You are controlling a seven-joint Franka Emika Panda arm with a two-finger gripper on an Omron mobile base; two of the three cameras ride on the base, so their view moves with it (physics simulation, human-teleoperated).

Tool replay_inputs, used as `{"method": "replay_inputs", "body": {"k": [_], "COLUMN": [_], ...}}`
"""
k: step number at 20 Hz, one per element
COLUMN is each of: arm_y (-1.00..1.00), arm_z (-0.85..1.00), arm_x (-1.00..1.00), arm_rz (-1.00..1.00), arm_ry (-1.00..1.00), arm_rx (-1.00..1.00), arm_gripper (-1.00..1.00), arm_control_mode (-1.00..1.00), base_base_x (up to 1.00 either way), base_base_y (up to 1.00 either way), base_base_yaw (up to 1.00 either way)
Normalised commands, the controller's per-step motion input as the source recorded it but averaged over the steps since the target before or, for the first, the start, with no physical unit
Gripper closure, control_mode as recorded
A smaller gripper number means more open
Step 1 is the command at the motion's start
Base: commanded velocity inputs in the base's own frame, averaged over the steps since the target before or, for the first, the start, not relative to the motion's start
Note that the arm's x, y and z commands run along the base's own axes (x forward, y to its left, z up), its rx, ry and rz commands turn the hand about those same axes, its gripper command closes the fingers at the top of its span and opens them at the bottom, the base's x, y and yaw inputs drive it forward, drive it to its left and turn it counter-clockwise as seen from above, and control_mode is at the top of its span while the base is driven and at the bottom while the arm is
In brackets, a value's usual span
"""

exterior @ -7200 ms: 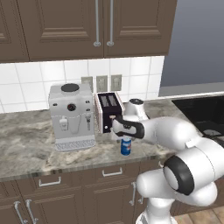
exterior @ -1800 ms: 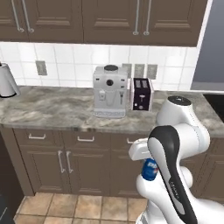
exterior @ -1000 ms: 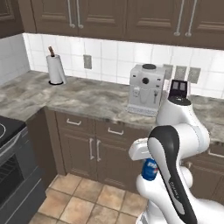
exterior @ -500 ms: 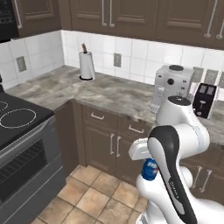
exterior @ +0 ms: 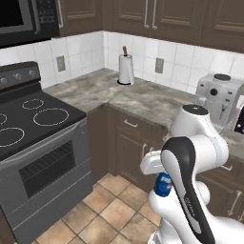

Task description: Four empty soda cans are scattered around the kitchen. Gather all the cans and cluster them next to the stove for recycling.

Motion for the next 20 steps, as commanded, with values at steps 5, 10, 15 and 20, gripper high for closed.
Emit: {"method": "replay_inputs", "body": {"k": [5,10,15,20], "arm_y": [0.00,0.00,0.00,0.00], "arm_z": [0.00,0.00,0.00,0.00], "arm_x": [0.00,0.00,0.00,0.00], "arm_rz": [0.00,0.00,0.00,0.00], "arm_ry": [0.00,0.00,0.00,0.00], "arm_rx": [0.00,0.00,0.00,0.00], "arm_gripper": [1.00,1.00,1.00,1.00], "arm_control_mode": [1.00,1.00,1.00,1.00], "base_base_x": [0.18,0.29,0.24,0.30], "base_base_y": [0.07,0.08,0.14,0.21], "base_base_yaw": [0.21,0.24,0.28,0.18]}}
